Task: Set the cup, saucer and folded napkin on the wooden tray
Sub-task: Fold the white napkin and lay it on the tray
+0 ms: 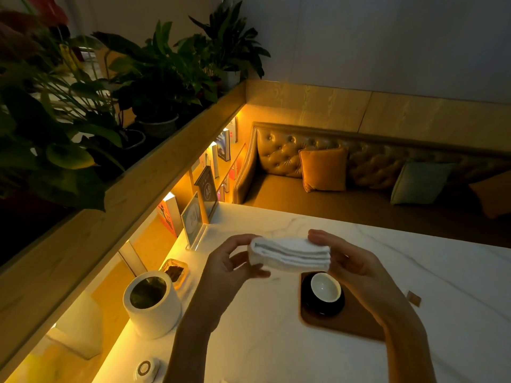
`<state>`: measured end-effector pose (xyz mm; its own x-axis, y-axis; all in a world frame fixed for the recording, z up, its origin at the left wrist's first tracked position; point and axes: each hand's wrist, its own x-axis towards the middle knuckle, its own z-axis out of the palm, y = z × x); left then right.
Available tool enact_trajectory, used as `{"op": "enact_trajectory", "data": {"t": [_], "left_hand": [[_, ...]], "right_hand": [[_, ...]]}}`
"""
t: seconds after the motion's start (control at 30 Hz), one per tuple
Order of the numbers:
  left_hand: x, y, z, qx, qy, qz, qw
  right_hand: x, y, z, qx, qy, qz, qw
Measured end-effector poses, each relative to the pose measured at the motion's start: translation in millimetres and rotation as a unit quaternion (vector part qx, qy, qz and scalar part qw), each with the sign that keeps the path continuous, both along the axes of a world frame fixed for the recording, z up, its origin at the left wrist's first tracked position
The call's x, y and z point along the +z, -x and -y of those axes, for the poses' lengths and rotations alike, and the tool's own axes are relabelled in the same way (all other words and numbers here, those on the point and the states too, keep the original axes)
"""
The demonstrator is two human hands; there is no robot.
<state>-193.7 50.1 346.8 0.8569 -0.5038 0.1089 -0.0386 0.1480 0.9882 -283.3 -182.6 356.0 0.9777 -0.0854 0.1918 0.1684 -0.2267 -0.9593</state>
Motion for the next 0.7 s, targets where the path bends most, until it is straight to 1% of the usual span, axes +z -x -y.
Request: {"op": "enact_trajectory", "data": {"t": [0.07,0.13,0.2,0.27,0.33,0.43,0.53,0.6,0.7], "left_hand": [[1,3,2,-0.006,-0.005,0.004,1.0],[3,4,3,-0.032,-0.017,-0.005,0.999],[4,4,3,-0.062,-0.029,-0.018,0.997],[5,5,5,-0.066,-0.033,-0.02,0.997],[4,5,9,-0.031,-0.048,-0.009,0.998],[-2,6,17,0.049,-0.083,0.017,0.995],[-16,8,20,0.072,-0.095,0.045,0.992],[-24,11,22,0.092,-0.109,0.069,0.987],[-32,18,32,0.128,-0.107,0.07,0.984]], "right_hand": [[1,0,-1,0.0,0.013,-0.01,1.0],[4,0,-2,-0.004,0.028,-0.011,1.0],[7,0,-3,-0.01,0.027,-0.018,0.999],[9,0,-8,-0.031,0.021,-0.028,0.999],[7,-2,-12,-0.046,0.008,-0.033,0.998],[1,-3,-18,-0.043,-0.012,-0.049,0.998],[-5,2,-23,-0.053,-0.015,-0.063,0.996],[-9,5,-25,-0.085,-0.007,-0.073,0.994],[-18,11,-24,-0.139,-0.014,-0.079,0.987]]}}
